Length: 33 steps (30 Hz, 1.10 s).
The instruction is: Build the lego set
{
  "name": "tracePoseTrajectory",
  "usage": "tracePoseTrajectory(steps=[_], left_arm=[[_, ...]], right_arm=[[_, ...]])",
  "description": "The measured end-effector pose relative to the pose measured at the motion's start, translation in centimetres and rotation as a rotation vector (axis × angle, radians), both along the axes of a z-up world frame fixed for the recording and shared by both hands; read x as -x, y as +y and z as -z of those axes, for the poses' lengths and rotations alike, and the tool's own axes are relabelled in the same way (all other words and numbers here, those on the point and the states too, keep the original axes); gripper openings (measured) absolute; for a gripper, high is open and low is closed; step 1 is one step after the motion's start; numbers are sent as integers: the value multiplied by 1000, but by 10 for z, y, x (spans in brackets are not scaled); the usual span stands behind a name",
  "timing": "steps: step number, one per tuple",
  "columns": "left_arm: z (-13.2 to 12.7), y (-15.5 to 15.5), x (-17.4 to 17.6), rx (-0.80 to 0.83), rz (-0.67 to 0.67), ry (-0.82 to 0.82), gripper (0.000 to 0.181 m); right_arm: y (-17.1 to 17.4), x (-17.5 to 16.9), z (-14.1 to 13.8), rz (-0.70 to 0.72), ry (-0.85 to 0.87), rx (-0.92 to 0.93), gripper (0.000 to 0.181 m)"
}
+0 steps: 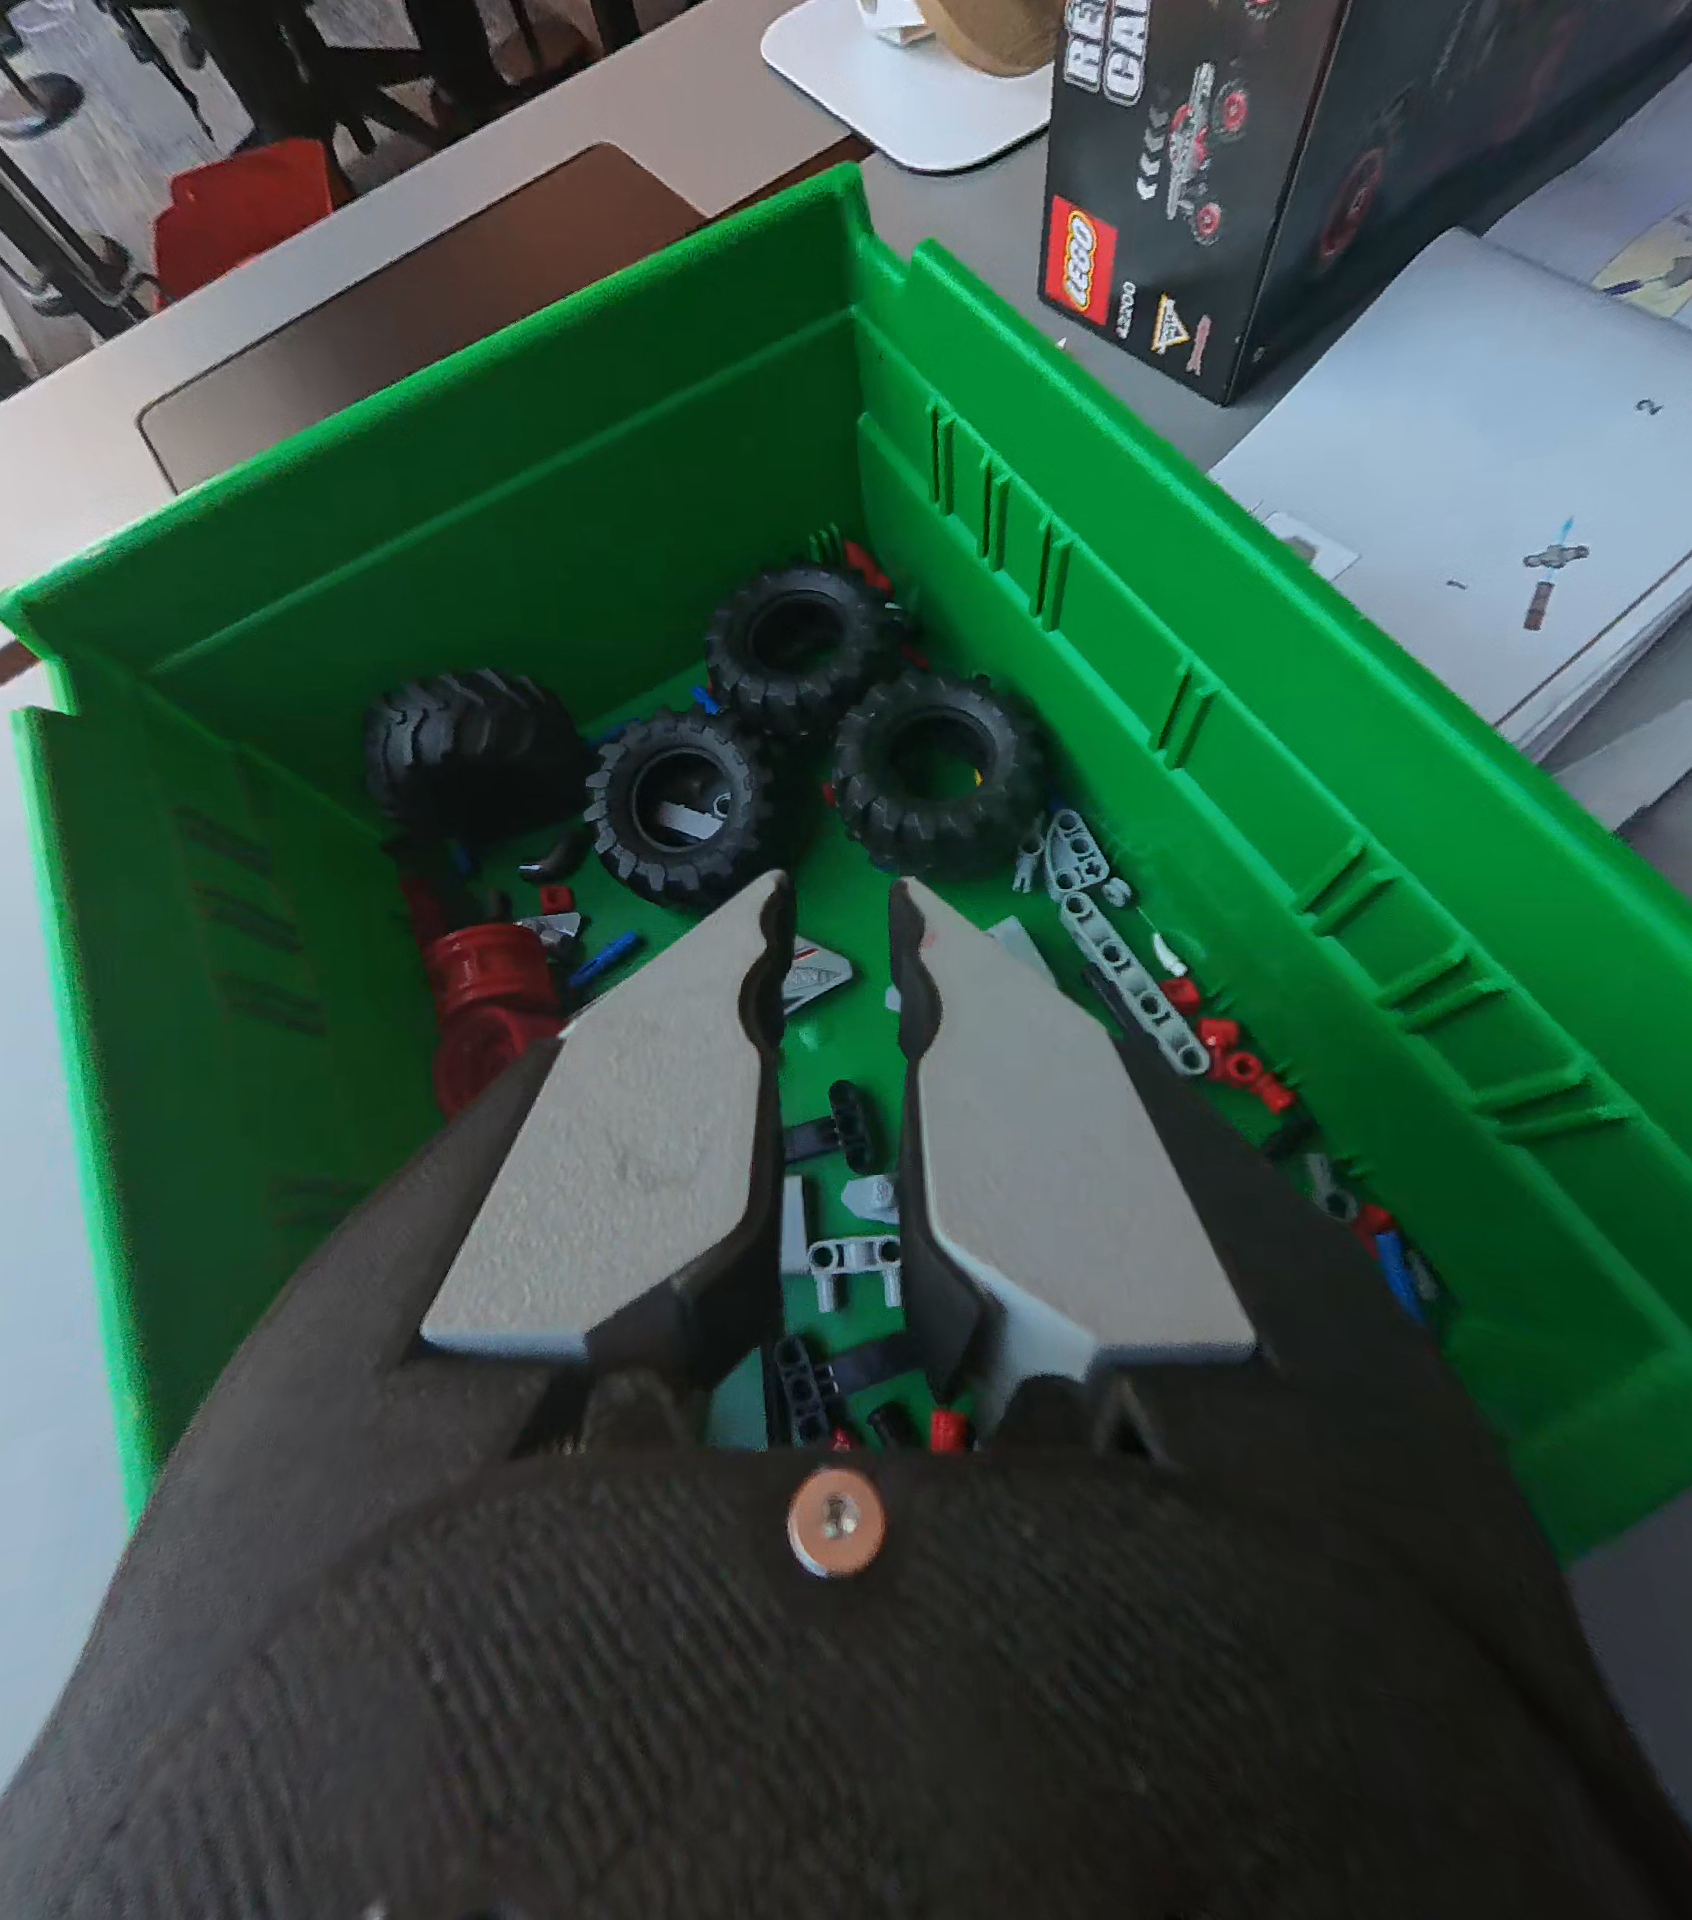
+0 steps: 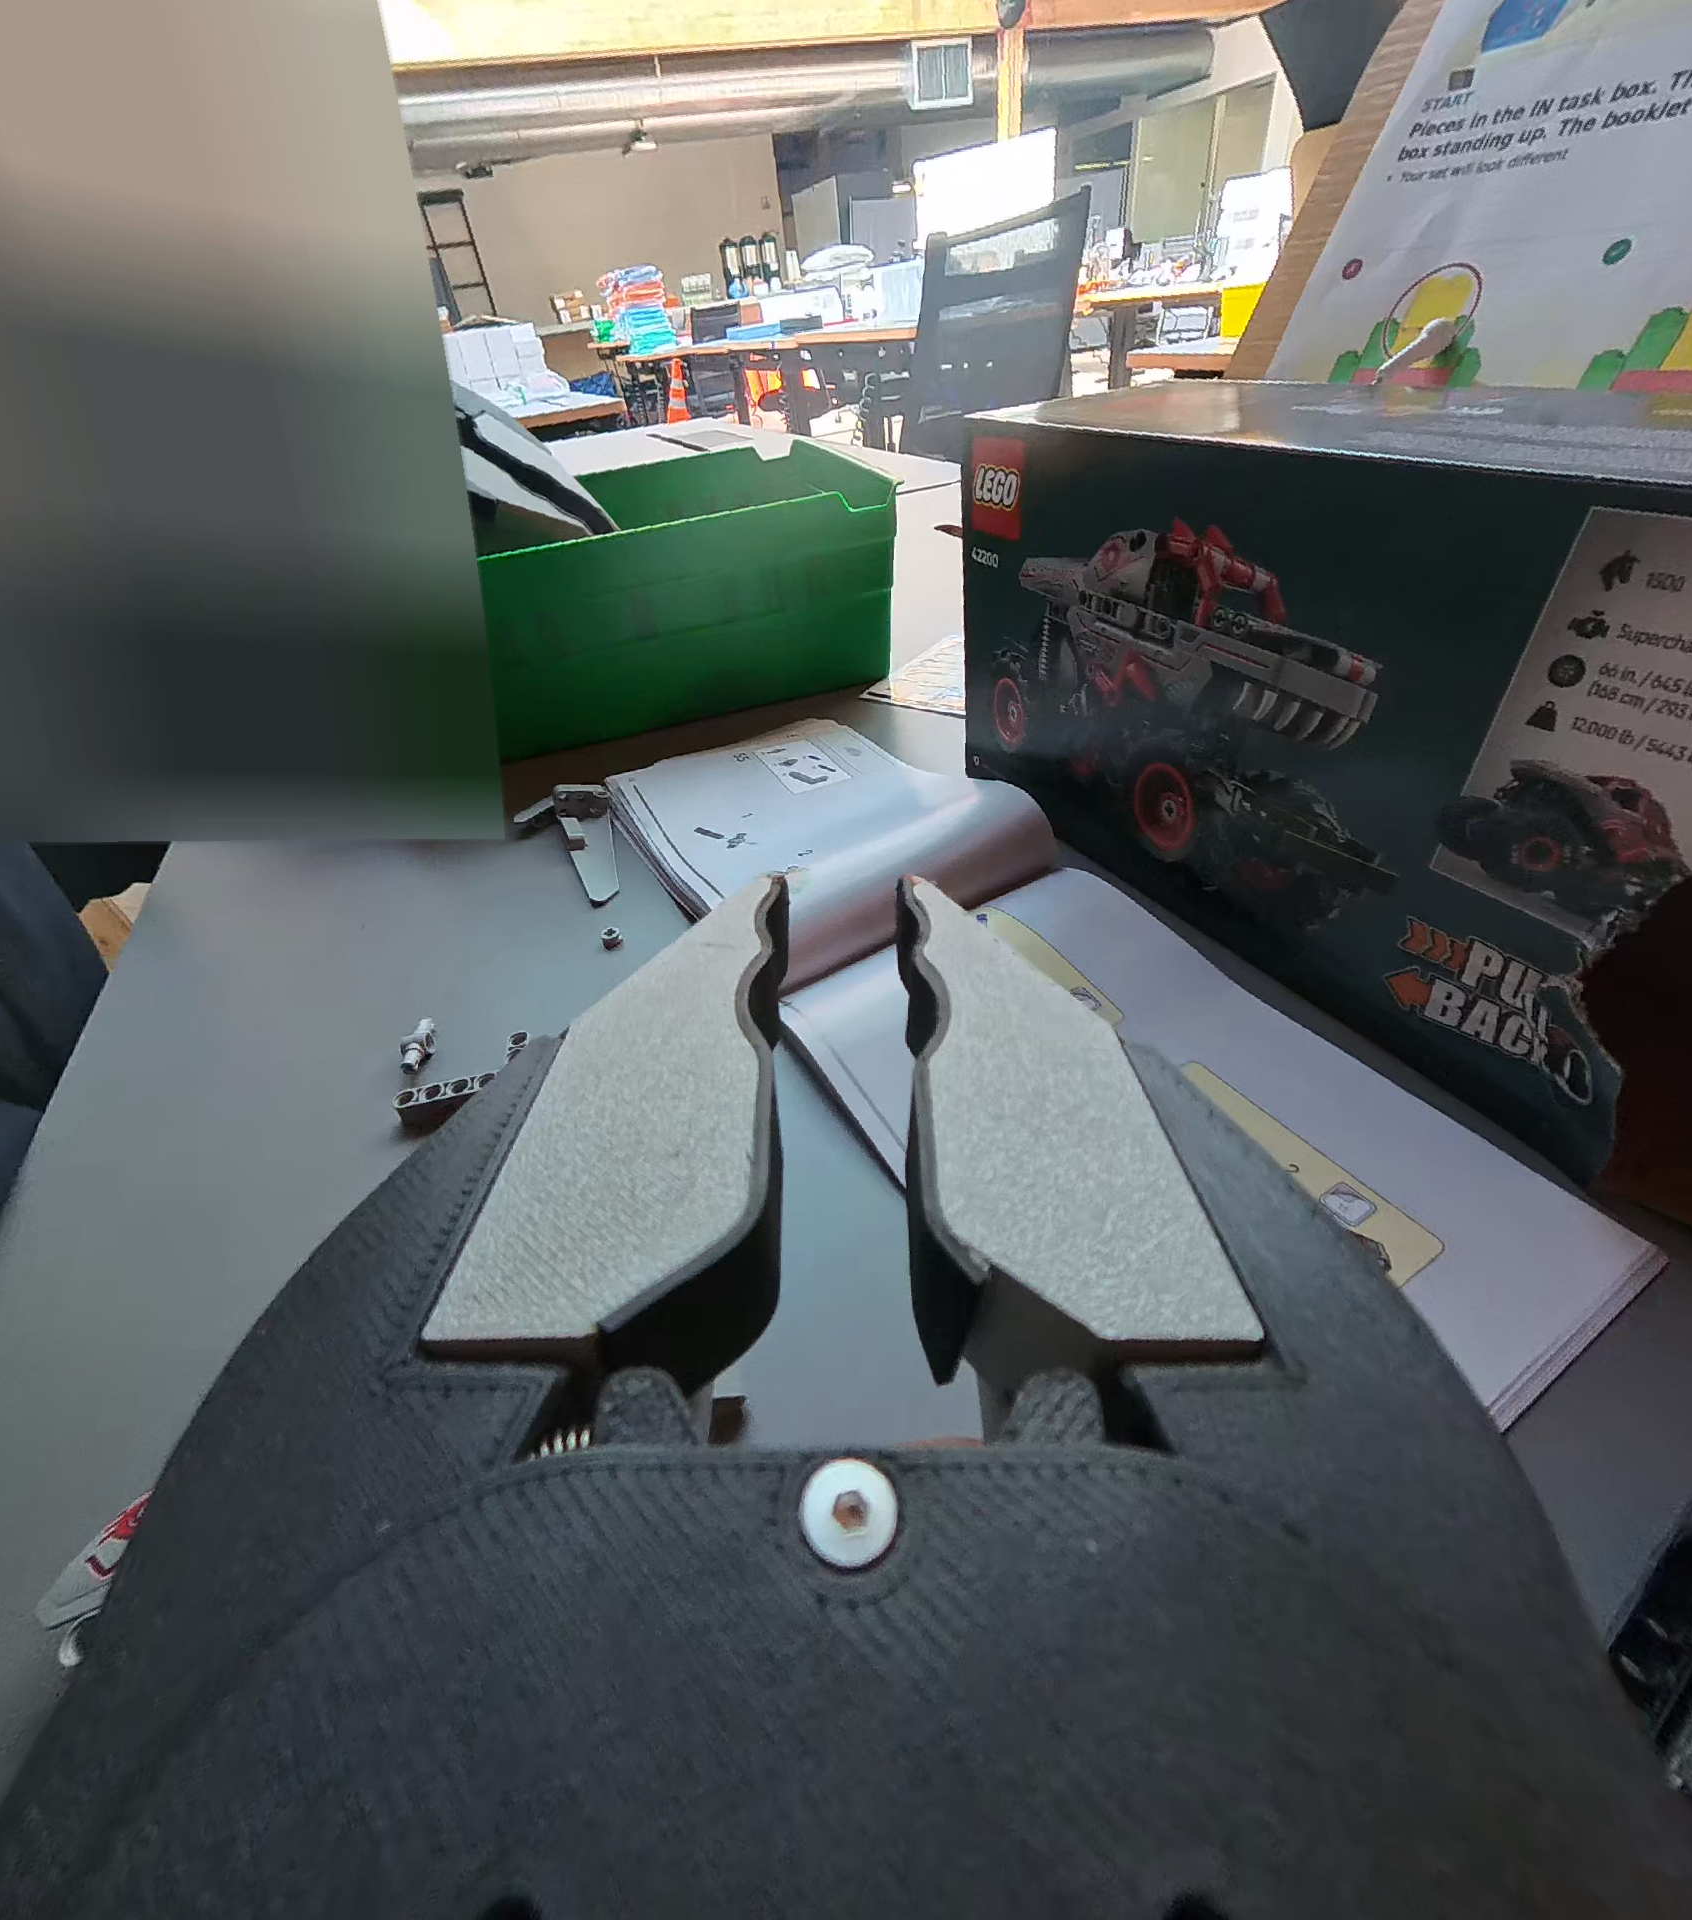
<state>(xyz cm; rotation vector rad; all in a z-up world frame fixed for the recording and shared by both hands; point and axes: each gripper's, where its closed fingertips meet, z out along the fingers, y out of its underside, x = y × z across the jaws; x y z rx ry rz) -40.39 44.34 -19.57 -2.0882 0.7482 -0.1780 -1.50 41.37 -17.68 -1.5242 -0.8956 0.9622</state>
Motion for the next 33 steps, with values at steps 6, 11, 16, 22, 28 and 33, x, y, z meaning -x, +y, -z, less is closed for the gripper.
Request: tracePoseTrajectory(steps=[6, 11, 16, 22, 28, 33], left_arm=[[-3, 2, 9, -42, -36, -2, 16], [-9, 4, 15, -81, -73, 1, 16], [-9, 3, 15, -72, -71, -22, 16], [-9, 0, 15, -75, -66, -13, 18], [-12, 0, 15, -91, -67, -25, 18], [-12, -1, 14, -107, -64, 0, 17]], right_arm=[[2, -2, -1, 11, 4, -2, 16], [0, 0, -1, 8, -3, -10, 17], [-1, 0, -2, 9, -7, -20, 16], [2, -1, 0, 24, -13, -18, 16], [3, -2, -2, 34, -13, -26, 16], [3, -2, -1, 34, -15, -23, 16]])
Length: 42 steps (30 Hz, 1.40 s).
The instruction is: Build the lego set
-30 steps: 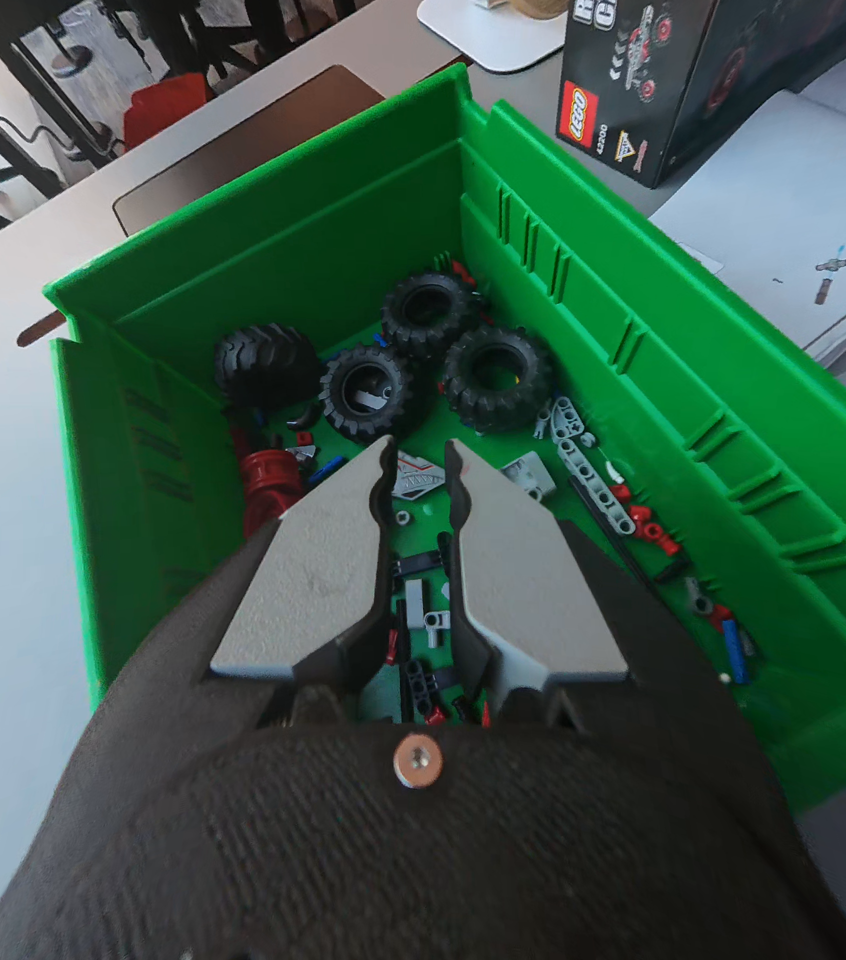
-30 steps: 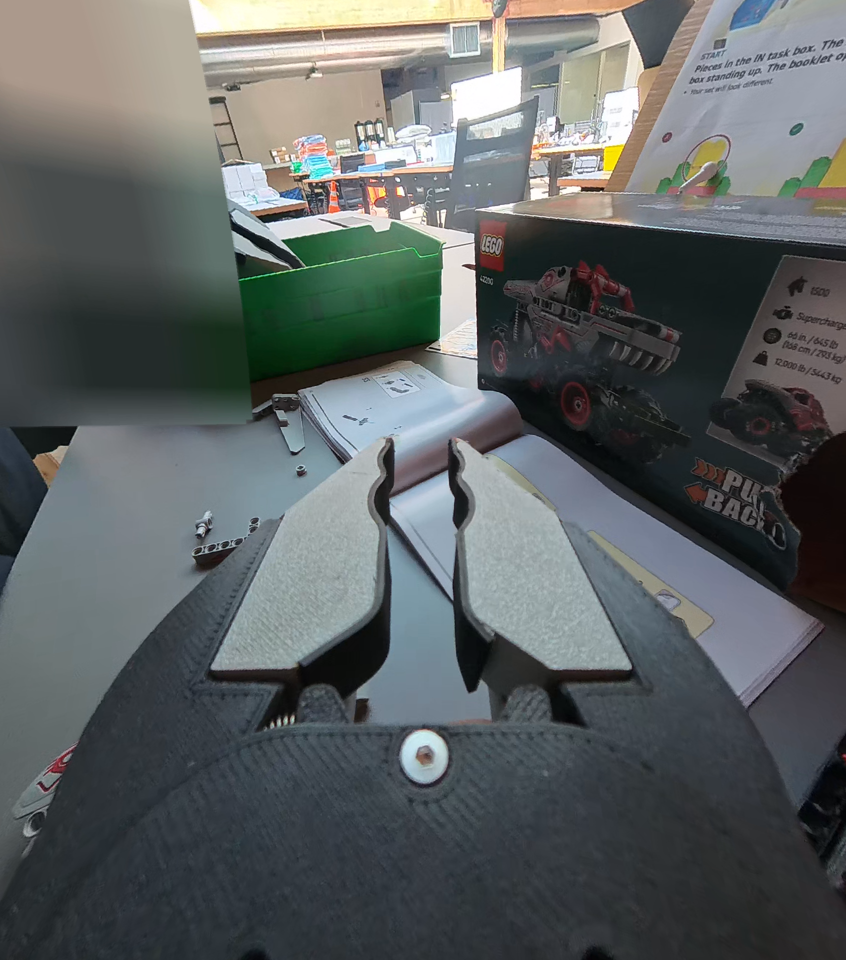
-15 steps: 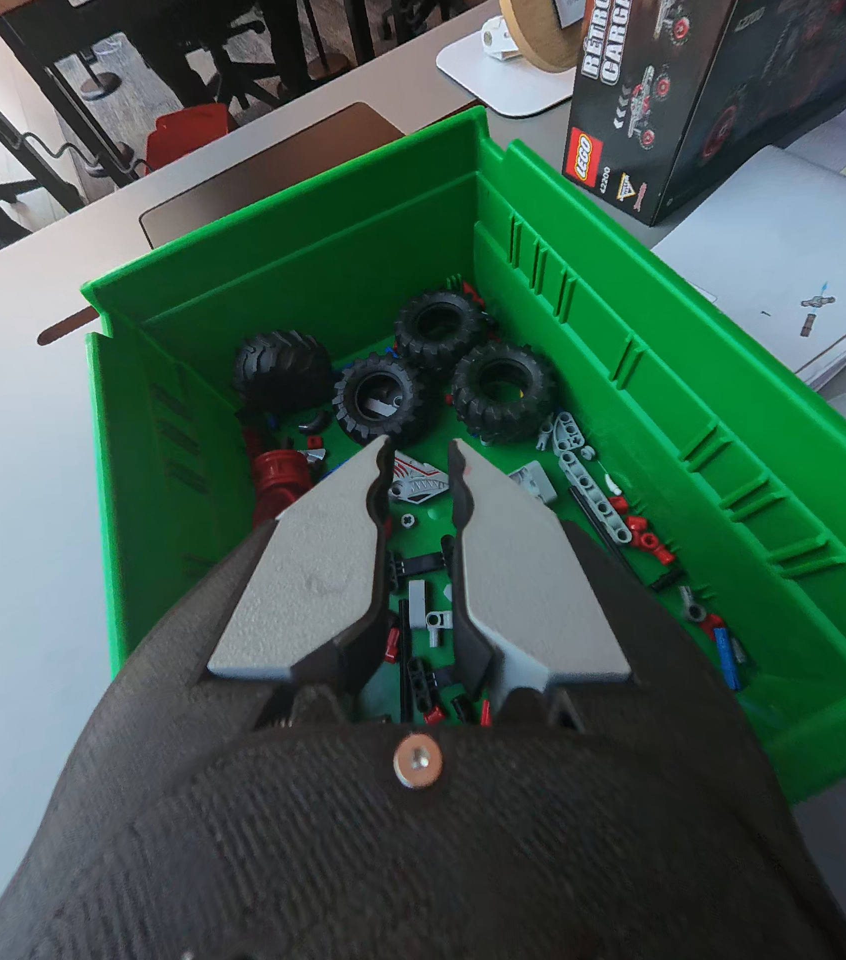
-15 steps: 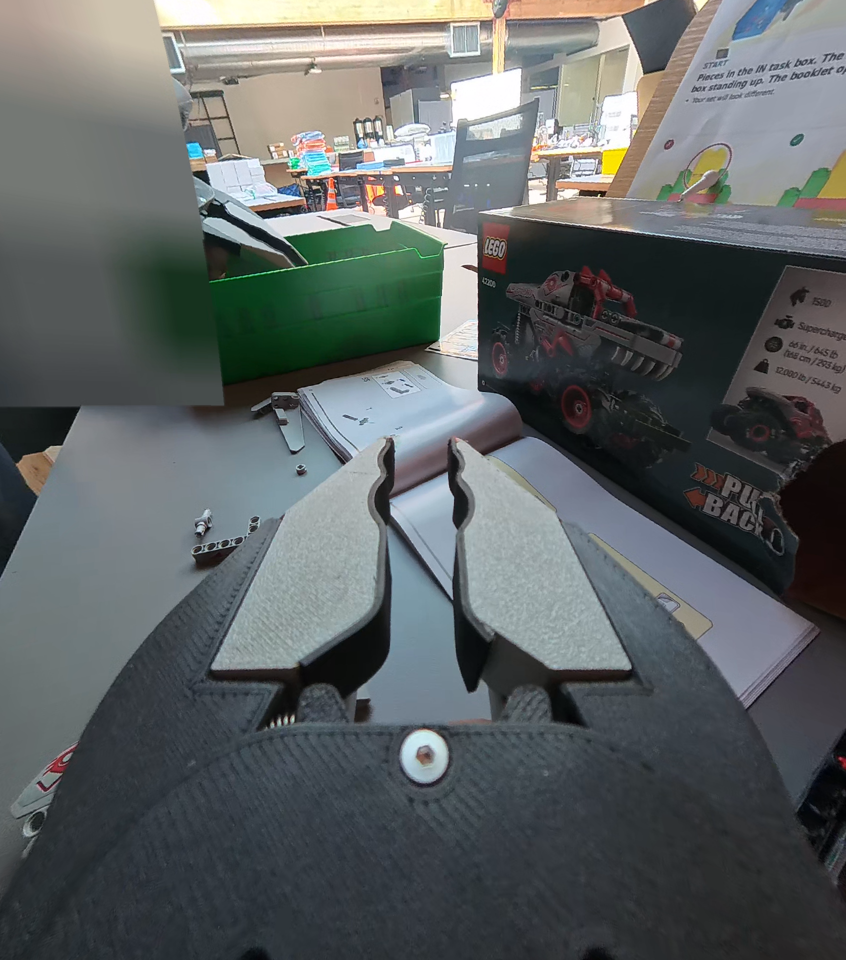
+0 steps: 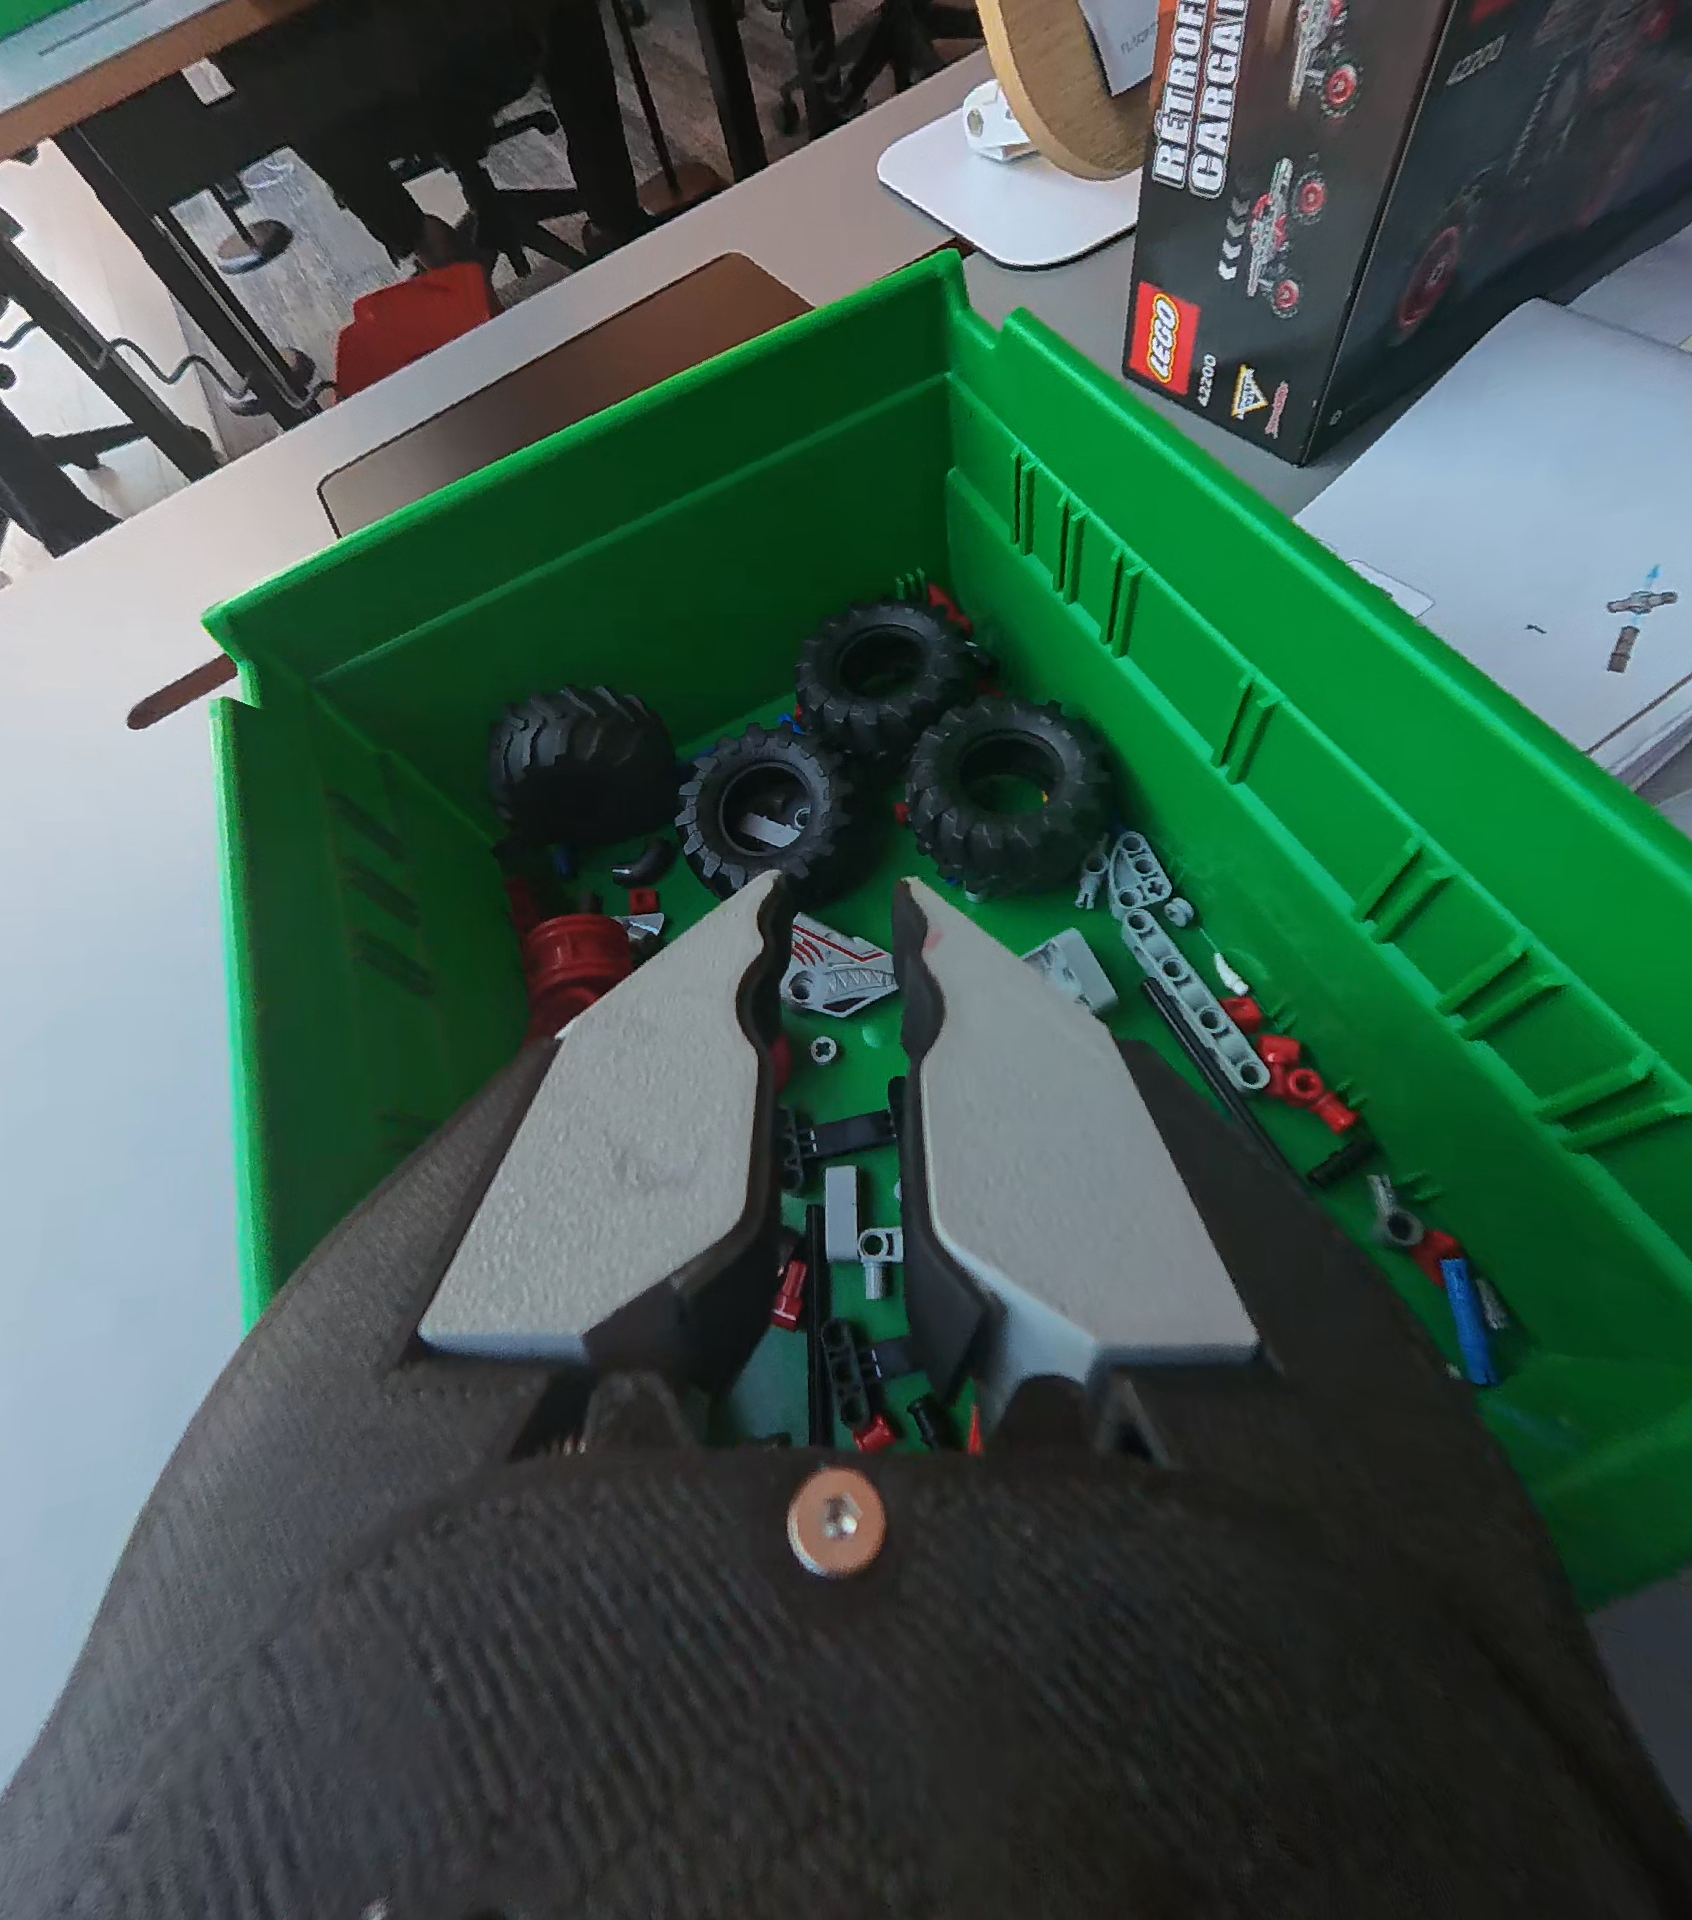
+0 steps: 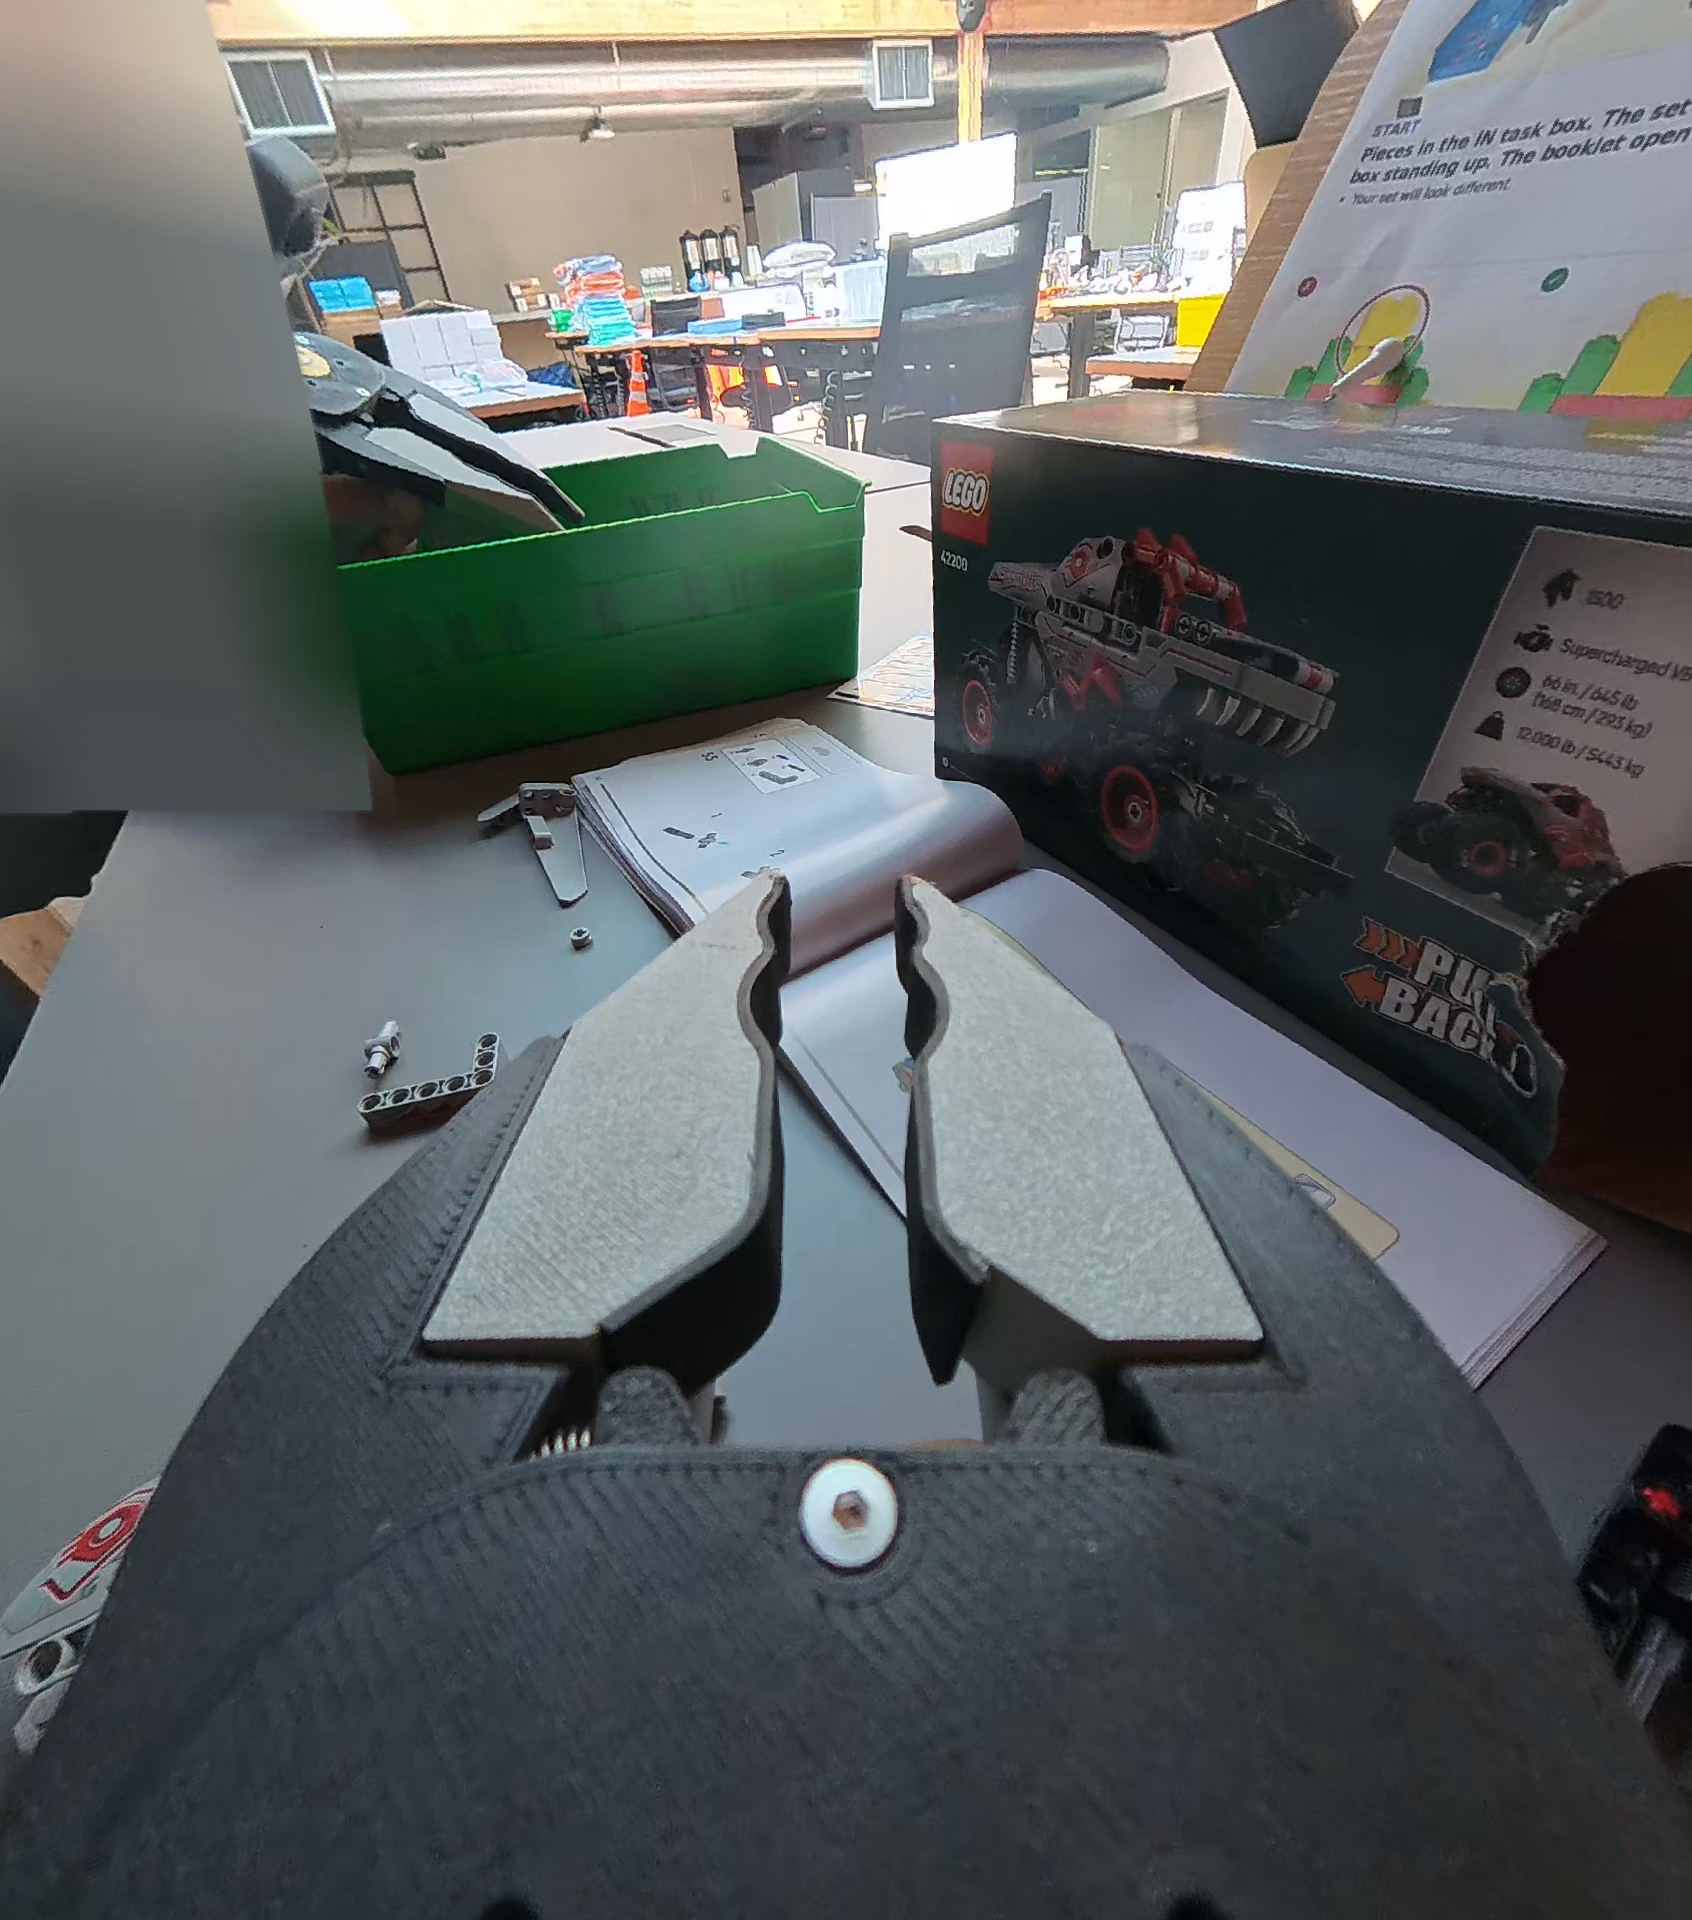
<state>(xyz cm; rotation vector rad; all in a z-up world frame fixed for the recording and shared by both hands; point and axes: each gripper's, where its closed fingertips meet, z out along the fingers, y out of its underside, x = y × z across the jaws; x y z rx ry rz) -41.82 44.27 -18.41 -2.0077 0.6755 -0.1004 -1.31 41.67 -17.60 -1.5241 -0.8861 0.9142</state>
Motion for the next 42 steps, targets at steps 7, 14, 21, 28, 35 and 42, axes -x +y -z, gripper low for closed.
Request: tracePoseTrajectory(steps=[7, 14, 21, 28, 35, 42], left_arm=[[0, 1, 1, 4, -3, -6, 17], [0, 1, 1, 4, -6, -9, 17], [0, 1, 1, 1, -7, -6, 16], [-1, 1, 2, 1, -9, -11, 17], [-1, 1, 2, -7, -13, -7, 17], [-3, -2, -3, -20, 8, -3, 17]], right_arm=[[-2, 2, 0, -12, -3, -2, 16], [-2, 3, 1, -17, -6, 0, 16], [-2, 4, 2, -19, -7, 3, 16], [-2, 4, 2, -18, -7, 6, 16], [-1, 3, 2, -9, -8, 3, 16], [6, -5, 1, 29, 6, 3, 15]])
